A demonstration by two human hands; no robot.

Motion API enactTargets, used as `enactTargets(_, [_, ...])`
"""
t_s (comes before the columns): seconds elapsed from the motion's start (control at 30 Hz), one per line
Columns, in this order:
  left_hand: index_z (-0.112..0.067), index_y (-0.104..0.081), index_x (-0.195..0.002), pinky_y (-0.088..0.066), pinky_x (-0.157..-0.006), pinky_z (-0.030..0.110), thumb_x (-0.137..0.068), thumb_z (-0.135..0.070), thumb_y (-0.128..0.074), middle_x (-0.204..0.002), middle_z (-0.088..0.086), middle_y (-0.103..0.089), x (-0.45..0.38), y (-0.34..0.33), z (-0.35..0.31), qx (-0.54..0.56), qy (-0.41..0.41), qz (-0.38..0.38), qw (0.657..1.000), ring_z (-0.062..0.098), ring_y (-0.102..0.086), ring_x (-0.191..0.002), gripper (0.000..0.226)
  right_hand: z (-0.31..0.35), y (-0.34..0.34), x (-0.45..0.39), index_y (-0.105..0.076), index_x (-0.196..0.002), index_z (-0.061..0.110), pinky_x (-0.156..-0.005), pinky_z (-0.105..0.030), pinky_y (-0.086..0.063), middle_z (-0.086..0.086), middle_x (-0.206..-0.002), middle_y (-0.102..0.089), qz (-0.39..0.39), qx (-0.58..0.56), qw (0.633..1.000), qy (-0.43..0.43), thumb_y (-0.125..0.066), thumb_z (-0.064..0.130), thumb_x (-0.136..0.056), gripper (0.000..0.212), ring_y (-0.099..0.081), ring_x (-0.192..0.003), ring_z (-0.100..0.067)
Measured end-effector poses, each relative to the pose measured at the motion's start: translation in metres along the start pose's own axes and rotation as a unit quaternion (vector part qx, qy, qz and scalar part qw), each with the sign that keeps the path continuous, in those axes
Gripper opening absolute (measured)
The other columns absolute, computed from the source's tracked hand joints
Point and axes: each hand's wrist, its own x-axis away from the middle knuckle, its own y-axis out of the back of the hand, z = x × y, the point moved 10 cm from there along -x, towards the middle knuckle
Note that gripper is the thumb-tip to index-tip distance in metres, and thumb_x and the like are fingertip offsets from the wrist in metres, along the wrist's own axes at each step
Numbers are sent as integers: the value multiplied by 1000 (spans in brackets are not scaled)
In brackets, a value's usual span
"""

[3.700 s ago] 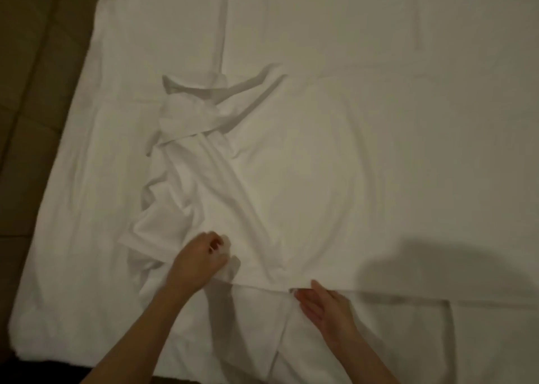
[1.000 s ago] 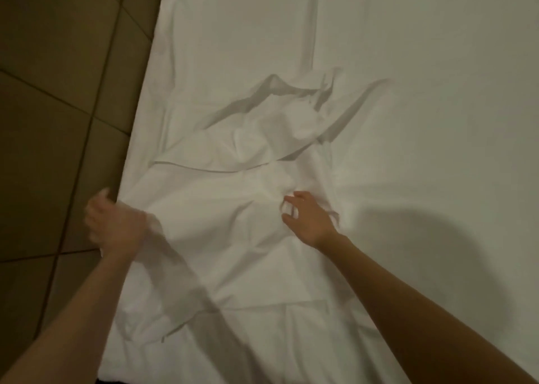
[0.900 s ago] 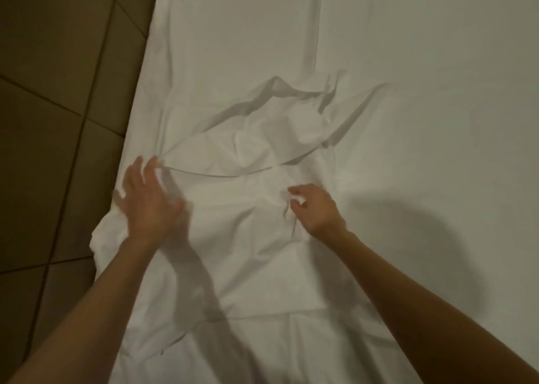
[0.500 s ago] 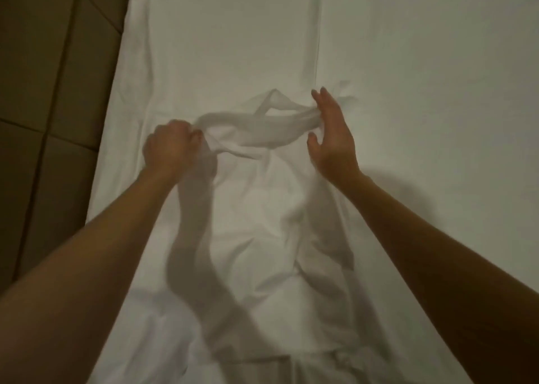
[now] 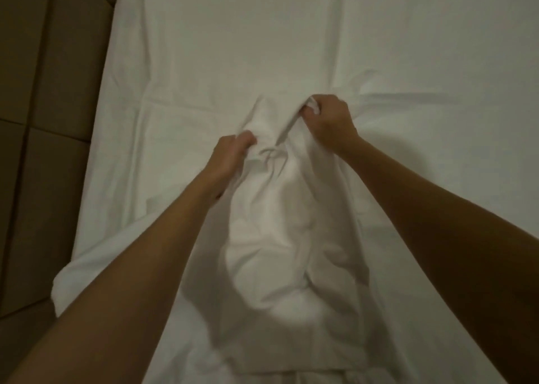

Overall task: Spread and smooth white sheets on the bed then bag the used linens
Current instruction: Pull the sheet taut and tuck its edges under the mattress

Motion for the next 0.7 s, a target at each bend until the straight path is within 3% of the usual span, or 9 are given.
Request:
enactTargets(0.1, [-11,-63,-65,-42,-62,22,-83,-29,-52,-60,2,-59,6,18,-50,202,-55,-35,977,14,-56,-57,28,15,20,-5,-34,-57,27,-49,-15,-28,11,-55,-37,-46,-75,996,4,-48,20,-90,36,-37,-53,-4])
enactTargets(0.17, [-15,-62,-53,-42,-52,14,-89,-21,-45,-52,-5,-59,-2,48,-76,221,-76,-75,969,9,-56,-48,40,28,24,-10,-52,-67,23,-55,-10,-31,10,-66,-49,-58,-89,994,12,-53,17,-93,27,-45,-61,-1])
enactTargets(0.2, [-17,-64,-59,-43,-53,15,-88,-22,-48,-56,-5,-62,-11,63,-80,206,-68,-89,972,9,-58,-51,33,30,19,-15,-62,-84,18,-62,-9,-35,5,-81,-59,-50,-95,994,9,-55,17,-93,12,-52,-73,-5])
enactTargets(0.27, [-15,-67,-78,-45,-59,20,-78,-27,-60,-68,-2,-65,-32,90,-62,148,-15,-131,980,16,-61,-64,14,36,3,-20,-57,-123,12,-86,-12,-37,-6,-121,-58,-4,-95,996,3,-56,15,-94,30,-53,-108,-13])
enactTargets(0.37, [-7,-53,-127,-46,-82,30,-84,-26,-66,-116,12,-61,-44,116,-18,-76,57,-213,972,24,-58,-99,50,45,-19,-12,-34,-145,5,-114,-32,-28,-18,-148,-32,51,-46,996,54,-57,11,-93,57,-30,-139,-26])
enactTargets(0.43, [-13,-34,-142,-40,-97,32,-90,-22,-61,-138,16,-48,-38,112,-25,-199,-2,-239,950,30,-52,-120,59,42,-17,-2,-33,-146,7,-116,-34,-25,-17,-153,-25,38,-13,996,79,-56,11,-91,60,-26,-142,-28])
enactTargets(0.57, [-21,-23,-150,-35,-103,30,-86,-34,-71,-148,10,-42,-24,65,-28,-188,-70,-158,967,27,-45,-131,81,10,27,25,-54,-130,5,-98,-40,-41,-18,-138,-45,-105,72,989,75,-54,22,-81,51,-47,-120,-35])
enactTargets(0.63, [-16,-28,-148,-36,-101,29,-84,-35,-72,-147,8,-43,-20,45,-16,-186,-55,-126,973,26,-45,-130,81,-13,35,34,-57,-127,3,-95,-50,-46,-22,-134,-50,-128,119,982,71,-54,32,-80,55,-49,-119,-40])
enactTargets(0.7, [-7,-45,-138,-40,-89,26,-87,-29,-70,-136,11,-54,-22,43,-13,-157,-44,-141,977,25,-54,-120,61,-35,27,35,-49,-137,8,-101,-63,-37,-20,-145,-41,-62,145,987,38,-55,38,-82,63,-37,-134,-40])
